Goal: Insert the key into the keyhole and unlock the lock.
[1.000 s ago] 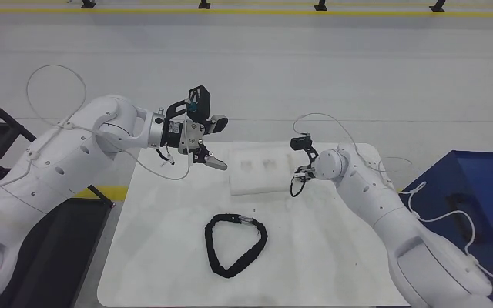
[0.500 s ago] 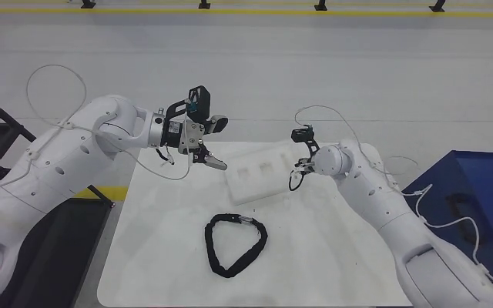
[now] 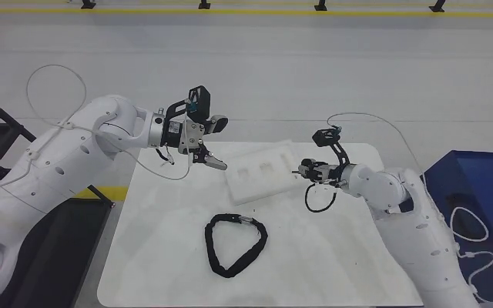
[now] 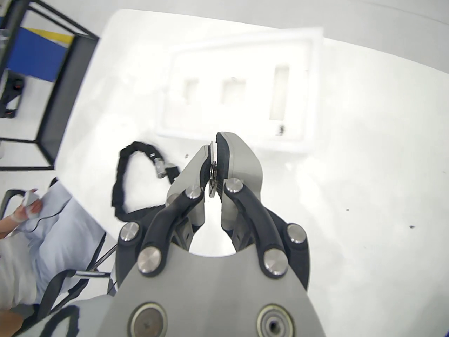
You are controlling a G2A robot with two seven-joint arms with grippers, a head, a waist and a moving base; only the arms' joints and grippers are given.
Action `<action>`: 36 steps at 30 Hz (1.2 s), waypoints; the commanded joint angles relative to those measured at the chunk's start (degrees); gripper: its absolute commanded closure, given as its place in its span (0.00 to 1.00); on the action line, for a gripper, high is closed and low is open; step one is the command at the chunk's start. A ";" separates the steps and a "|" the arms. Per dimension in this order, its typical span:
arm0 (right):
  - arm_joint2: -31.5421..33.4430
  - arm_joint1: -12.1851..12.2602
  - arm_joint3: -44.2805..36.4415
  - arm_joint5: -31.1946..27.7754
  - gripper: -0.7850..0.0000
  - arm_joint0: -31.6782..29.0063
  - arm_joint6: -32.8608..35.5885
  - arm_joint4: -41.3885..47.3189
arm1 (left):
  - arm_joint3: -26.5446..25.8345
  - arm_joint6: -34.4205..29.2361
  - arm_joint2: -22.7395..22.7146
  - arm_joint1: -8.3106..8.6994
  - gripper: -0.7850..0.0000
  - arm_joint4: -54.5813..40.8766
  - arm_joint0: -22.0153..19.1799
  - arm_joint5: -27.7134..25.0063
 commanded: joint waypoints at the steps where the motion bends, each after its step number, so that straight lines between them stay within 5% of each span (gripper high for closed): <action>1: 3.38 0.47 -1.10 -5.70 1.00 -2.93 0.58 6.16 | 0.00 0.00 0.00 0.00 0.00 0.00 0.00 0.00; 12: 13.67 2.02 -4.84 -16.49 1.00 -13.97 -6.30 14.48 | 0.00 0.00 0.00 0.00 0.00 0.00 0.00 0.00; 25: 13.67 2.02 -4.84 -16.49 1.00 -13.97 -6.30 14.48 | 0.00 0.00 0.00 0.00 0.00 0.00 0.00 0.00; 36: 13.67 2.02 -4.84 -16.49 1.00 -13.97 -6.30 14.48 | -3.35 -4.11 0.13 0.39 0.00 6.23 7.05 4.07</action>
